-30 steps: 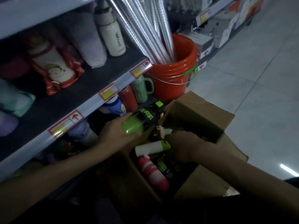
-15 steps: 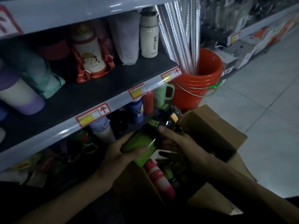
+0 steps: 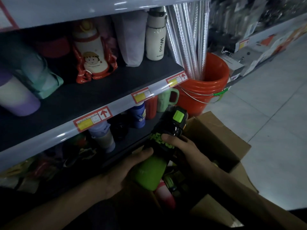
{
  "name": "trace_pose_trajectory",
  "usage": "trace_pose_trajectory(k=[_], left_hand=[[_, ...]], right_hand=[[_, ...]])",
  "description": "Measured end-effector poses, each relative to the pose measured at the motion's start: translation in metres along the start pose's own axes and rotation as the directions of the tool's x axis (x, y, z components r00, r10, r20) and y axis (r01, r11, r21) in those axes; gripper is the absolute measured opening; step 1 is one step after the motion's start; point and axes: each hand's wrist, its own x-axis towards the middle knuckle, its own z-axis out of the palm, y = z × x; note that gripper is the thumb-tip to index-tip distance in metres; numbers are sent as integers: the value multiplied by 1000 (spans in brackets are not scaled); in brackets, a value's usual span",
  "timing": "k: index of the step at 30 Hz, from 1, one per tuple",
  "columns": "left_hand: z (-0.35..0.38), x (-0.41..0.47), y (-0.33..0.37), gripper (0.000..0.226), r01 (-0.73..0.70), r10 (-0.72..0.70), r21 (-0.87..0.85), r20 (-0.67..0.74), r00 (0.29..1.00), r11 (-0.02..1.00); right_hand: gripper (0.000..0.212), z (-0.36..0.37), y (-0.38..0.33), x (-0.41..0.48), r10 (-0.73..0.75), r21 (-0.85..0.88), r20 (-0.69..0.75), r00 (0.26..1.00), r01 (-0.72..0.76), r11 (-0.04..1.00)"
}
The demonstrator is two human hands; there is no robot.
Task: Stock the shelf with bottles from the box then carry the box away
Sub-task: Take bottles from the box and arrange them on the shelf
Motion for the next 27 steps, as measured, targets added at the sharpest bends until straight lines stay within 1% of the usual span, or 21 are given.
trace_pose_trajectory(k=[2, 4, 6, 7, 8, 9, 10, 11, 13, 14, 15, 17, 19, 20, 22, 23, 24, 25, 27], left_hand=[[6, -6, 3, 75, 51, -44, -60, 125, 991, 997], [6, -8, 5, 79, 84, -68, -84, 175, 982, 993], [4, -7, 7, 81, 95, -77, -96, 173, 982, 991], [4, -8, 8, 75, 89, -74, -81, 173, 982, 993], [5, -9, 9, 65, 70, -60, -54, 167, 984, 996], [5, -9, 9, 56, 32, -29, -23, 139, 990, 999], [5, -11, 9, 54, -21, 19, 12, 93, 996, 1000], [4, -12, 9, 60, -74, 73, 53, 32, 997, 996], [-1, -15, 8, 79, -161, 171, 141, -57, 984, 977], [-3, -17, 9, 82, -214, 230, 185, -69, 971, 959], [-5, -20, 10, 81, -271, 293, 221, -73, 953, 937], [-11, -21, 11, 80, -372, 414, 306, -86, 906, 877], [-16, -23, 9, 81, -441, 540, 438, -130, 831, 784], [-19, -25, 8, 83, -446, 601, 521, -173, 780, 728], [-23, -33, 7, 88, -403, 707, 664, -275, 652, 630], [-26, -36, 6, 87, -388, 746, 705, -300, 594, 593], [-29, -39, 5, 86, -378, 769, 730, -309, 560, 569], [-33, -41, 5, 87, -372, 780, 744, -310, 544, 555], [-42, -45, 6, 91, -377, 770, 726, -325, 549, 575]], right_hand=[[61, 0, -3, -2, -2, -3, 46, 999, 2, 1000], [62, -1, -6, -1, -3, 21, 86, 996, 1, 1000], [60, -1, -10, -3, -3, 48, 119, 993, -3, 999], [59, -1, -12, -4, -5, 58, 146, 989, -3, 998], [58, -1, -14, -5, -9, 53, 176, 984, 0, 999], [59, 0, -16, -6, -14, 39, 198, 980, 6, 999], [62, 0, -18, -8, -11, 20, 206, 979, 7, 1000], [69, 0, -18, -7, -1, 5, 200, 980, 0, 1000], [102, 1, -16, -7, 46, -2, 171, 984, -47, 999], [113, 3, -15, -7, 68, -13, 160, 985, -67, 998], [114, 5, -15, -8, 75, -31, 162, 984, -71, 997], [106, 11, -16, -12, 85, -71, 181, 980, -74, 995], [96, 20, -18, -17, 77, -105, 214, 974, -56, 993], [91, 24, -18, -17, 73, -113, 229, 971, -48, 992], [83, 30, -17, -18, 56, -114, 228, 972, -31, 993], [81, 31, -15, -16, 45, -111, 234, 971, -20, 994], [80, 34, -14, -15, 35, -109, 236, 971, -10, 994], [80, 38, -13, -14, 24, -107, 242, 970, 2, 994], [78, 47, -10, -10, 0, -104, 239, 971, 26, 994]])
